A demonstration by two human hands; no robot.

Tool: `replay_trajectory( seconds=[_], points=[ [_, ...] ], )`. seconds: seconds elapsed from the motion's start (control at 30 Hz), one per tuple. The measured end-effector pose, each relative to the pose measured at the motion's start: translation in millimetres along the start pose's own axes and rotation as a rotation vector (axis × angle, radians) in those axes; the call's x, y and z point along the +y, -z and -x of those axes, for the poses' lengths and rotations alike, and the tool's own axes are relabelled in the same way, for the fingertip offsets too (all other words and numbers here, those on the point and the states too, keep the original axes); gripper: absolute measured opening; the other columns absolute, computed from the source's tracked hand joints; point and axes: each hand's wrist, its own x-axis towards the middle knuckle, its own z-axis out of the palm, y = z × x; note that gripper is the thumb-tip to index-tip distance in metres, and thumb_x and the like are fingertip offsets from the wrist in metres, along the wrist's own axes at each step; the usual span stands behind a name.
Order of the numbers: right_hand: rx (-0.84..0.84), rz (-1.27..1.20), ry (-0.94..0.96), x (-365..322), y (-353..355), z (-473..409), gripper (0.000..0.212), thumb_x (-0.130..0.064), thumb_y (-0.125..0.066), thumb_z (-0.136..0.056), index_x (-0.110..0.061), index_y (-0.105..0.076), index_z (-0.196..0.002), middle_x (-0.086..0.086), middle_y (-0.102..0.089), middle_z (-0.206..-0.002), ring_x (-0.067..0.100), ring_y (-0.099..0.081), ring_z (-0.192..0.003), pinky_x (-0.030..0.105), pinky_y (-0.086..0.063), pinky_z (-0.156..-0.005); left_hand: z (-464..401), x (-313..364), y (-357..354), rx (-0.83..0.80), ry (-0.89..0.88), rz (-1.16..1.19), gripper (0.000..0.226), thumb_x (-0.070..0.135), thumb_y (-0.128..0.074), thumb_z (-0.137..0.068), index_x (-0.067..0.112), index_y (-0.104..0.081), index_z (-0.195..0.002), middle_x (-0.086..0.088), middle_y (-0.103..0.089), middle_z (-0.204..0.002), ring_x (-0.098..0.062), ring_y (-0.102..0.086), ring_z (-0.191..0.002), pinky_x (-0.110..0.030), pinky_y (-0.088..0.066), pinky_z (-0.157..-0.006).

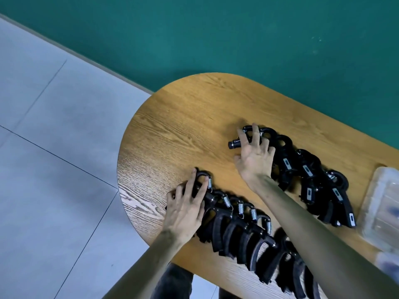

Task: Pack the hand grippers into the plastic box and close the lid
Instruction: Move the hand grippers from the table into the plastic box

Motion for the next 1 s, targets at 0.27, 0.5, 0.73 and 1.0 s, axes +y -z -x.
replay_trajectory(
  seconds=[0.27,0.5,0.73,1.0],
  points=[
    [0.074,-0.016,0.051,10.9,31.1,45.0,0.080,-0.020,-0.065,-0.085,-0.025,-0.025,-0.154,0.016,-0.008,-0.166,0.041,-0.044,-0.121,0.053,-0.043,-0.093,8.0,20.5,17.2,0.030,0.077,-0.048,0.077,0.037,-0.042,-0.100,0.026,0.008,-0.158,-0.017,0.015,-0.166,-0.028,-0.044,-0.115,-0.046,-0.042,-0.096],
    [0.135,-0.031,0.024,46.2,73.6,106.6,0.083,-0.019,-0.072,-0.076,-0.023,-0.039,-0.152,0.016,-0.019,-0.165,0.043,-0.051,-0.113,0.052,-0.047,-0.086,10.1,69.1,70.0,0.075,0.110,-0.076,0.075,0.041,-0.024,-0.099,0.025,0.024,-0.154,-0.019,0.019,-0.164,-0.027,-0.038,-0.113,-0.047,-0.038,-0.098],
    [0.233,-0.081,-0.020,115.5,122.1,163.8,0.082,-0.015,-0.075,-0.070,-0.020,-0.046,-0.146,0.017,-0.031,-0.160,0.043,-0.053,-0.101,0.052,-0.047,-0.080,15.3,173.1,114.0,0.234,0.112,-0.091,0.075,0.038,-0.037,-0.102,0.025,0.010,-0.158,-0.018,0.009,-0.166,-0.026,-0.040,-0.106,-0.041,-0.038,-0.090],
    [0.330,-0.176,-0.173,229.8,152.7,230.8,0.083,-0.013,-0.073,-0.066,-0.022,-0.046,-0.144,0.015,-0.028,-0.162,0.037,-0.050,-0.096,0.047,-0.045,-0.076,27.9,319.7,121.5,0.347,-0.020,0.050,0.073,0.033,-0.048,-0.099,0.023,-0.008,-0.159,-0.017,-0.001,-0.166,-0.030,-0.040,-0.110,-0.045,-0.038,-0.093]
  ],
)
